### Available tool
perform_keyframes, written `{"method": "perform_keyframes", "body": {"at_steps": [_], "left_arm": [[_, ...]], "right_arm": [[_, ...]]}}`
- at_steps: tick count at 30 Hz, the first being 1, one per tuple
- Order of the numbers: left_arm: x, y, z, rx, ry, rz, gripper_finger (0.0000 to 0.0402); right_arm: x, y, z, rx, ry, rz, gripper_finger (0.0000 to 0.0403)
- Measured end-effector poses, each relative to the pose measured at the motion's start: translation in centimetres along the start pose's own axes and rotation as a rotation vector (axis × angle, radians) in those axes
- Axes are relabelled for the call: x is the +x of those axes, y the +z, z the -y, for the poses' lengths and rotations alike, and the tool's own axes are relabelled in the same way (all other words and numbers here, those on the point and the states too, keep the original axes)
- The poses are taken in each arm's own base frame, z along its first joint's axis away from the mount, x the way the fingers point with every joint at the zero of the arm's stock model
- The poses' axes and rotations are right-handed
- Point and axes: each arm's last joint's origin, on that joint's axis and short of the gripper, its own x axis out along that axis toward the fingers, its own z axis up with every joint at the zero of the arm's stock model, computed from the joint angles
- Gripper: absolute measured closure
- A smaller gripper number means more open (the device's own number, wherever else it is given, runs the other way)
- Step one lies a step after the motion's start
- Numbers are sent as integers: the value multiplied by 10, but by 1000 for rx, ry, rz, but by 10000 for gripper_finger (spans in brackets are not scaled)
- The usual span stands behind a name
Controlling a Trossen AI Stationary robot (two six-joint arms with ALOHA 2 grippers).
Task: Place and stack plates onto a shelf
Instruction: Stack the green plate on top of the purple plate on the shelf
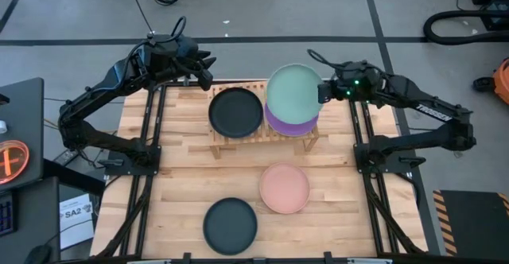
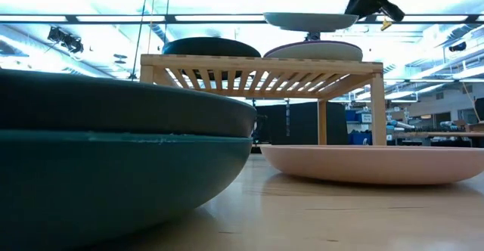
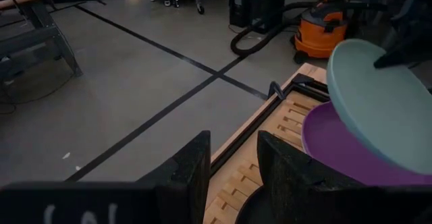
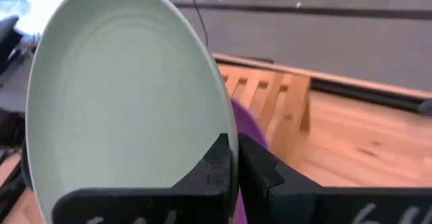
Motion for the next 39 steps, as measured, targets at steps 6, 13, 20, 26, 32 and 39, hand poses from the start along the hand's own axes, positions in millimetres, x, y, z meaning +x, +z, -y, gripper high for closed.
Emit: {"method": "perform_keyframes", "body": {"at_steps": [6, 13, 20, 26, 32, 39], "left_arm": [[0, -2, 0, 5, 1, -18, 273], [0, -6, 0, 17, 4, -58, 273], [0, -8, -1, 24, 5, -80, 273], [0, -10, -1, 29, 6, -97, 273], [0, -10, -1, 29, 6, -99, 273], [0, -10, -1, 29, 6, -99, 273]], "right_arm": [[21, -4, -6, -32, 2, -98, 384], [38, -5, -8, -73, -24, -159, 383], [40, -3, 1, -55, -74, -176, 383], [41, -6, 9, -47, -109, -250, 383], [41, -5, 11, -41, -119, -252, 382], [41, -4, 12, -38, -123, -250, 379]]}}
